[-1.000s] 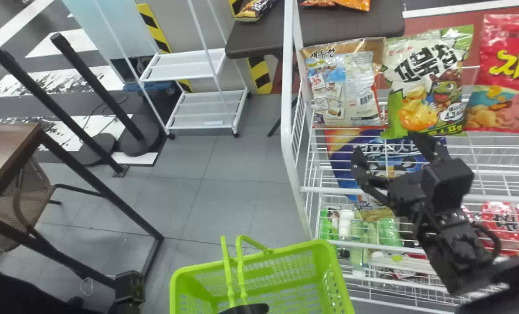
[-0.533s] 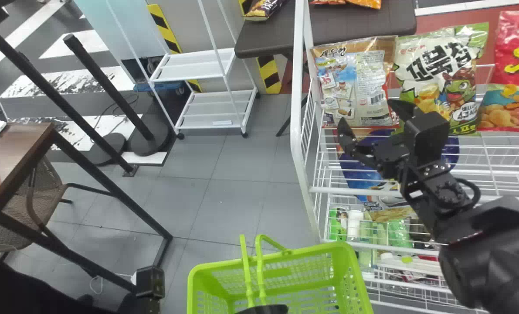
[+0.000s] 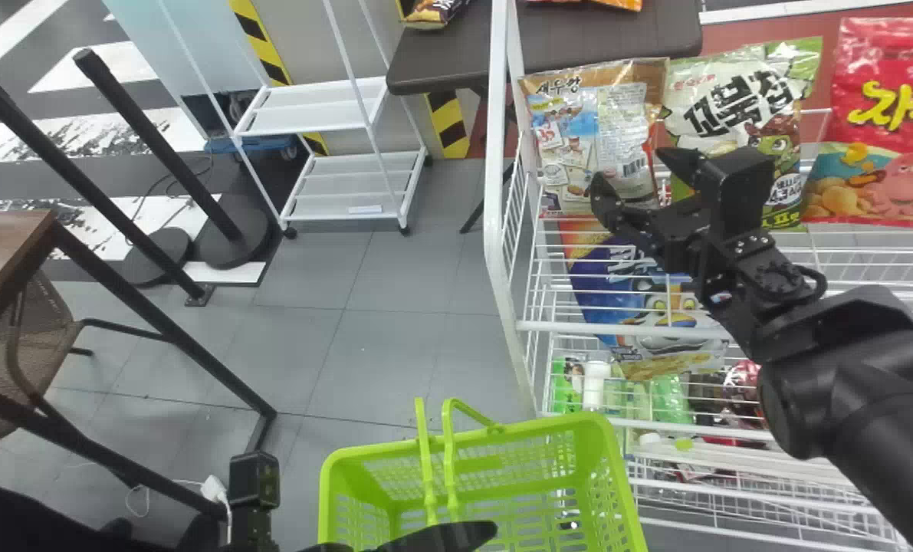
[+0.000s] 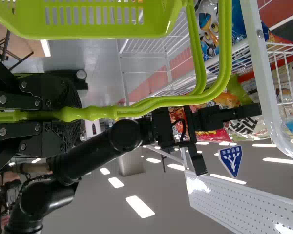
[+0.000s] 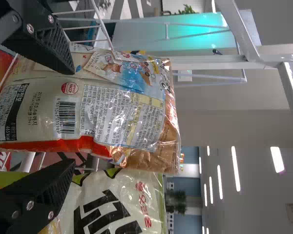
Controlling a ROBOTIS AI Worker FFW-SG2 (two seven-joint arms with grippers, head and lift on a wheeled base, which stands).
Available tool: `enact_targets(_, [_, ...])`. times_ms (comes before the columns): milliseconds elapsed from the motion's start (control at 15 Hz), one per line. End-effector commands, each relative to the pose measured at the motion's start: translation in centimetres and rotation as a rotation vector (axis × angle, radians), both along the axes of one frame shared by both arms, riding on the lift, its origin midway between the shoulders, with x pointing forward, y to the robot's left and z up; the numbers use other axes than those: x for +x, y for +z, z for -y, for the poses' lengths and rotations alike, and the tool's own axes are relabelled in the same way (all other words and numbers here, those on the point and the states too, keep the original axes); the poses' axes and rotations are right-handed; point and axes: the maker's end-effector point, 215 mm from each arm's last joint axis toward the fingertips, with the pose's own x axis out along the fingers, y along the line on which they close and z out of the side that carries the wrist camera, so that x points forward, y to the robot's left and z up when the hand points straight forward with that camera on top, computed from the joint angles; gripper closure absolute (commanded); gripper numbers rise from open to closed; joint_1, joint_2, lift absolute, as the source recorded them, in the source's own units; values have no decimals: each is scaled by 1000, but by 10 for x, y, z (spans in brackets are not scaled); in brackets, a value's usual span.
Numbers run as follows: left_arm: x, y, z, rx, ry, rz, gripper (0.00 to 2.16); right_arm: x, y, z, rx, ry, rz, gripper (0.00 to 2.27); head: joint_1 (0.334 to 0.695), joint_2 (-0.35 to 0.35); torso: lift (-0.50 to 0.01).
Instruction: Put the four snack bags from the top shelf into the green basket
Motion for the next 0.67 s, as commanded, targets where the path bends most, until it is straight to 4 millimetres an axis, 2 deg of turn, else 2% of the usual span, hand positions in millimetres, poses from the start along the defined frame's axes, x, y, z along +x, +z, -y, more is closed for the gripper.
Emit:
enact_targets(0, [1,2,1,-13,0,5,1889,2,2,-3,1,32,-3,1069,695,272,0])
enact_targets(133, [1,2,3,-14,-3,6,1889,2,-3,-3,-2,31,-22,1983,695,275,0])
enact_targets(200, [1,2,3,-14,-3,6,1889,2,-4,-3,-1,30,-25,2192,695,275,0])
enact_targets(467, [3,3,3,-14,-3,9,1889,-5,-7,1,9,18,-17,2243,695,271,0])
enact_targets(533, [2,3,2,-13,-2,9,1889,-11,4,-2,26,18,7,2243,695,269,0])
enact_targets(600, [2,3,1,-12,0,9,1889,-13,9,6,45,0,17,2243,695,270,0])
